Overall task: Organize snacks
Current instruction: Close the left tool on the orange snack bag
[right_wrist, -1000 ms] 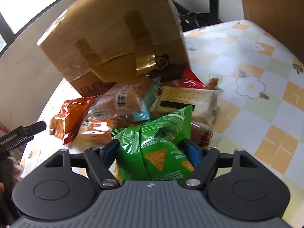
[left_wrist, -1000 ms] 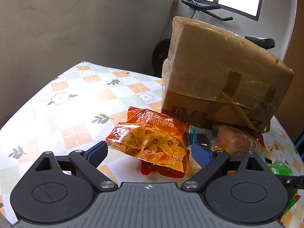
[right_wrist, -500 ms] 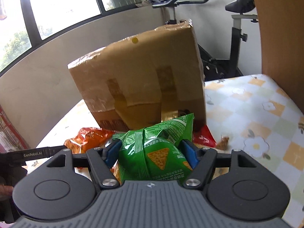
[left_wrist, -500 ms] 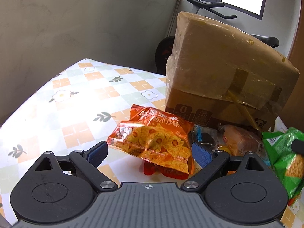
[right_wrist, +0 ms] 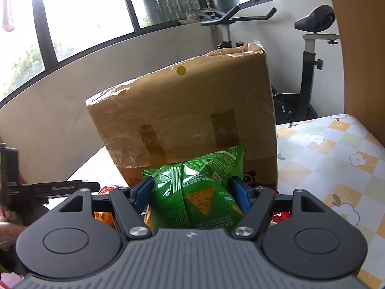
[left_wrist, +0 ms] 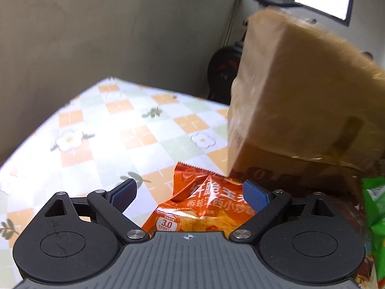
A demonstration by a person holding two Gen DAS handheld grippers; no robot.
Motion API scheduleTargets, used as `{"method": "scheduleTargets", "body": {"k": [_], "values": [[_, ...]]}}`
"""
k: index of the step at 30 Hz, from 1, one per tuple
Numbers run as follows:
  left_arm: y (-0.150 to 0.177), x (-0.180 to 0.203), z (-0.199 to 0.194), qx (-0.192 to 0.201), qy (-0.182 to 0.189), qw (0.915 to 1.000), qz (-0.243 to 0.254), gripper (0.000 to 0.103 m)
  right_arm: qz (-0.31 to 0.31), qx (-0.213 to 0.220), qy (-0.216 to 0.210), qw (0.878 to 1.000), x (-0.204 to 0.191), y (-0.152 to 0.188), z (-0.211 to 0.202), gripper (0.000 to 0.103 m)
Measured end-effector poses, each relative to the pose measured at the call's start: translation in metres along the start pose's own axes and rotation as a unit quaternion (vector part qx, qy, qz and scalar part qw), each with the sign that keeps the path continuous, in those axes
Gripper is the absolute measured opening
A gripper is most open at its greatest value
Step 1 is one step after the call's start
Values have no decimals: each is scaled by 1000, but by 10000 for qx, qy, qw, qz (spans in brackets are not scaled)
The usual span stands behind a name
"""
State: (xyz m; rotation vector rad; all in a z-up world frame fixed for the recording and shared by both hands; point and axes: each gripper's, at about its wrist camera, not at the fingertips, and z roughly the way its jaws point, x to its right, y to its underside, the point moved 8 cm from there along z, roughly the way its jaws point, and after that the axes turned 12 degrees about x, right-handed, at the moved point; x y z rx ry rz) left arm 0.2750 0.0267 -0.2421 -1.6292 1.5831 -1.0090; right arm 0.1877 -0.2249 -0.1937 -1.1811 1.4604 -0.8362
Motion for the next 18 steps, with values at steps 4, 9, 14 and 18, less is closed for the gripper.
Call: {"method": "scheduleTargets", "body": {"k": [4,9,14,18], "values": [[10,-5,14,-196,105,9997,-129,97,89,-42,-57,9999,-1,9,-2,71],[22,-11,14,-297,250,9988,-289,99,283,-138,-11,9995,5,20,-5,71],[31,-18,13,-335,332,9981,-403,101,310,-96,-33,9995,5,20,-6,71],[38,-21,12,-411,375,9962,-672,103,320,-99,-54,9994,4,21,-7,71]]}}
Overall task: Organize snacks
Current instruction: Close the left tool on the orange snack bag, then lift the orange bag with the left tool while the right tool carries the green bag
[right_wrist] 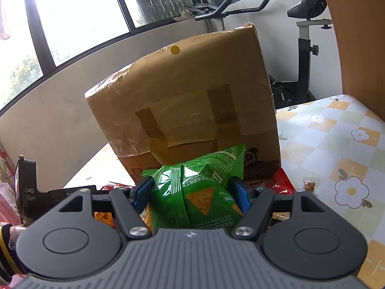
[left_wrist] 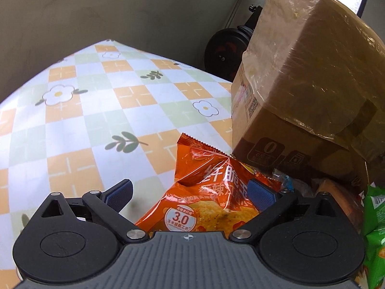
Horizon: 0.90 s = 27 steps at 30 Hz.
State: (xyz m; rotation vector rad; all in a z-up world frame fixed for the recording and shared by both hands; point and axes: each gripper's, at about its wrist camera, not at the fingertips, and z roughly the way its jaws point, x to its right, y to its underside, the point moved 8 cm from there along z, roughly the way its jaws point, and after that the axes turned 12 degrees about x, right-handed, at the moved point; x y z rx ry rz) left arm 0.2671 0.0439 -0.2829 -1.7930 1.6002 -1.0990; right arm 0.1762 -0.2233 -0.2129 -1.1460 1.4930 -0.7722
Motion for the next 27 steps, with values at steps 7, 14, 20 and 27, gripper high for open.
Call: {"method": "scheduleTargets", "body": {"k": [7,14,20,27], "values": [[5,4,-8,-40,261,9995,-166,85,5,19,7,10000,0,-1,-2,71],[3,15,-31,223,445,9988,33,57,-41,86,-38,9999,-5,-4,-6,71],[2,13,-52,443,380,9981,201,49,-85,137,-65,9998,-7,-6,-10,71],[-20,12,-82,940,307,9946,319,47,-85,200,-80,9997,-9,-10,-15,71]]}}
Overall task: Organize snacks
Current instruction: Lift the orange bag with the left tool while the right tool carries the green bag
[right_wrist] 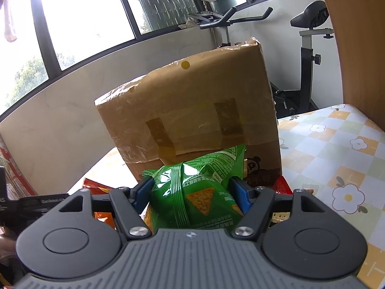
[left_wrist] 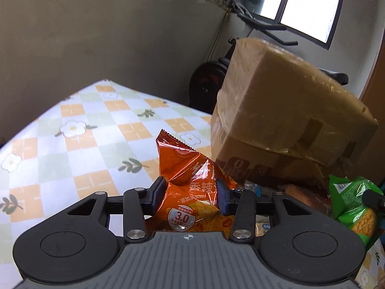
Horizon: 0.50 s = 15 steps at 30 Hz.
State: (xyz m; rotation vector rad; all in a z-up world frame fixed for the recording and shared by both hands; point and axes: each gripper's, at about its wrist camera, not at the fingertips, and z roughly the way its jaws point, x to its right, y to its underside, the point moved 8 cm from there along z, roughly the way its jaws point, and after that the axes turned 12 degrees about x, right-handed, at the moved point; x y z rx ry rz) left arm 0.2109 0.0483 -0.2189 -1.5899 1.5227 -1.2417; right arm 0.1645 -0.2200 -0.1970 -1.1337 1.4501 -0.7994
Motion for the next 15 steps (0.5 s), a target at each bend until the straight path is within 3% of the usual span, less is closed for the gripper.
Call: {"method": "scheduleTargets", "body": {"k": [7,15], "values": [[-22,10,-16,398,3,9990,217,47,-57,98,-54,9999,-4,-8,-5,71],[-68,34,-37,1075,152,9931,453,47,-218,493,-192,9984,-14,-35,-17,71]]}}
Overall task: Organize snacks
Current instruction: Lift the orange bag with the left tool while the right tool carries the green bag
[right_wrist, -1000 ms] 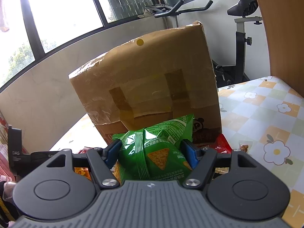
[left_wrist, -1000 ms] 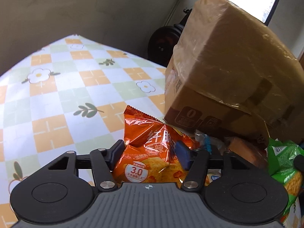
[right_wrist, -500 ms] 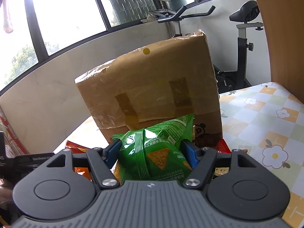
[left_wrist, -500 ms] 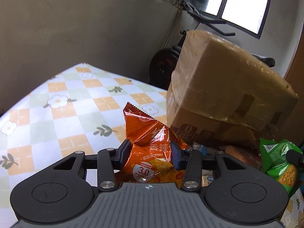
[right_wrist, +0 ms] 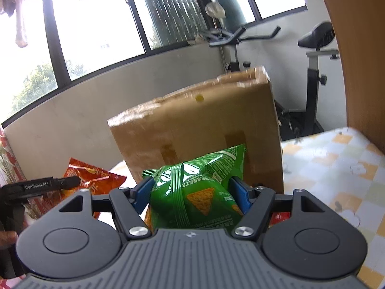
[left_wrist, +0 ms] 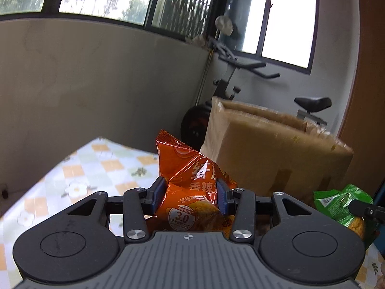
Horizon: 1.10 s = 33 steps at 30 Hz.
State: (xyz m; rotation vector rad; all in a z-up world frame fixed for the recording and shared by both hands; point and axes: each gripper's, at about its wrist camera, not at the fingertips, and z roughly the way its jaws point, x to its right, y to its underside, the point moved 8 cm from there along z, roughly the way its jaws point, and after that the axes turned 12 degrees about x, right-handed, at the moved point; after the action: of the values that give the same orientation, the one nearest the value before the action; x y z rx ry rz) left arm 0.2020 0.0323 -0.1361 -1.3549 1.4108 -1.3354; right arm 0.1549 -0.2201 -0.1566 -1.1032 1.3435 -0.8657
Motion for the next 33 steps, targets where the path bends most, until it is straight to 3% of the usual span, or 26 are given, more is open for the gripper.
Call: {"method": "scheduleTargets", "body": {"k": [14,24,33], "values": [[-82,49,7,902,441,9948,152,47,-230,866,-203,9958,-10,-75,-4,71],[-101,81,24,1122,701,9908,294,47,-408,1186,-255,9918,-9,-114,7,71],[-111,117,76,1119,832,9874,749,47,-816,1374,-223,9869,-9,-148,66,71]]}}
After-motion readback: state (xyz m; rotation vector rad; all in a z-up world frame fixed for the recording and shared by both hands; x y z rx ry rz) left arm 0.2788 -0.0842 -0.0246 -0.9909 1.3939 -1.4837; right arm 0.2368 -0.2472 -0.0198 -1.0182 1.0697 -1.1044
